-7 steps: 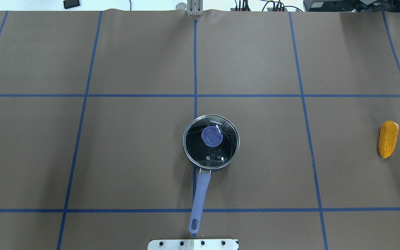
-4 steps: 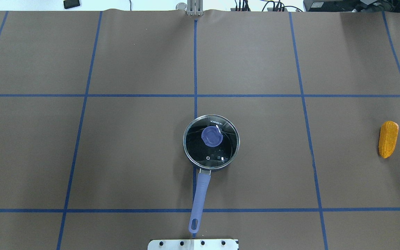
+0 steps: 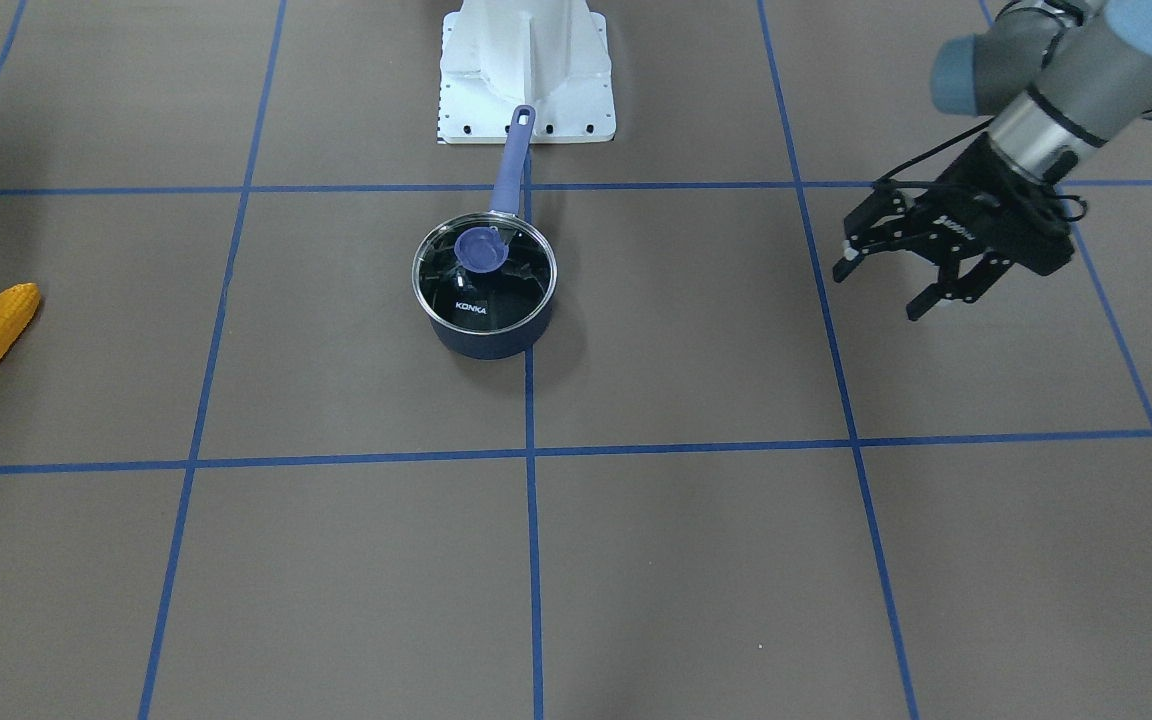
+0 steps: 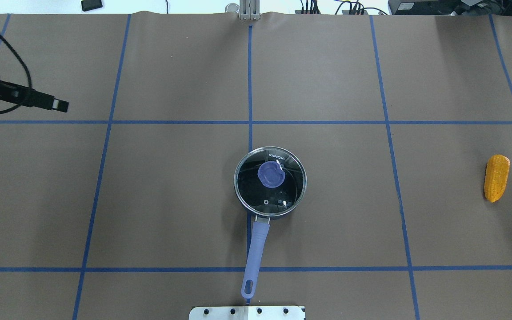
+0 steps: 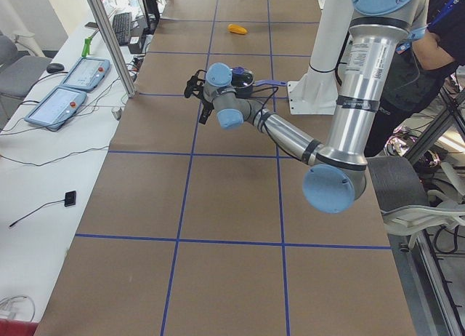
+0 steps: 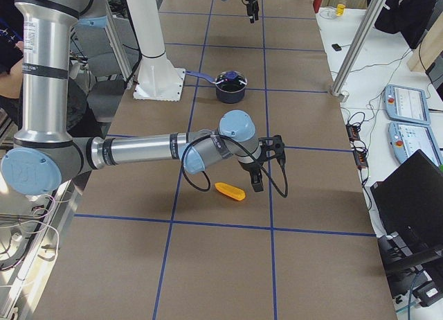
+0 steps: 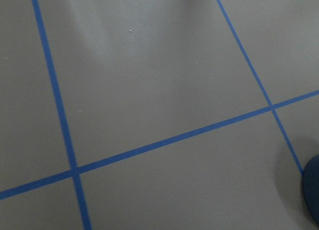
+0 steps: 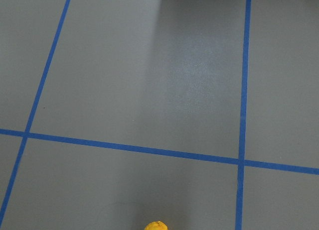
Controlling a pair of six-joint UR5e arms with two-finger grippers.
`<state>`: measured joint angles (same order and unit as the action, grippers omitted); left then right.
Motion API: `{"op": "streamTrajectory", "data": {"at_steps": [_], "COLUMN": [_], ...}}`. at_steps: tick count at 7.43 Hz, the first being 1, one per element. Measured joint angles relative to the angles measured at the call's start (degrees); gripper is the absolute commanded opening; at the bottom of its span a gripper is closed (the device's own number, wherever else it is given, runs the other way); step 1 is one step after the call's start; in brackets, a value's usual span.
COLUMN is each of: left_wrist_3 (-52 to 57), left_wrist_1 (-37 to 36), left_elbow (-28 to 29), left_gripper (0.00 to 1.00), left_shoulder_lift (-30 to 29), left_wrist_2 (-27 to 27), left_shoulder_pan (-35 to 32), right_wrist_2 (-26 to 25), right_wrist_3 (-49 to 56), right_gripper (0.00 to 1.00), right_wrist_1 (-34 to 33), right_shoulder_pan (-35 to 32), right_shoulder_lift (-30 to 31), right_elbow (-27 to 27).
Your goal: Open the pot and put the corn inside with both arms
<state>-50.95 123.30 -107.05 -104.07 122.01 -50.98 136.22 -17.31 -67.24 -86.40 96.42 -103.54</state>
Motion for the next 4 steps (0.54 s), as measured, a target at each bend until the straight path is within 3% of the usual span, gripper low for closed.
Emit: {"op": "streamTrajectory", "data": {"at_steps": [2, 4], "left_wrist_3": [-5.2, -10.43], "left_wrist_1": [-13.38, -28.77], "left_elbow": [-0.38, -0.32], "left_gripper": [1.0, 1.0], "left_shoulder_lift": [-10.16, -21.31], "left_wrist_2": [-10.3, -17.17], "left_shoulder_pan": [9.71, 17.17], "right_wrist_2": [-0.06, -0.06], "right_wrist_3": [-0.02, -0.02], "right_gripper": [1.0, 1.0], "right_wrist_1": [0.0, 0.0], "right_shoulder_pan": [0.0, 0.0], "right_shoulder_lift": [0.0, 0.0], "right_elbow": [0.06, 0.2]}}
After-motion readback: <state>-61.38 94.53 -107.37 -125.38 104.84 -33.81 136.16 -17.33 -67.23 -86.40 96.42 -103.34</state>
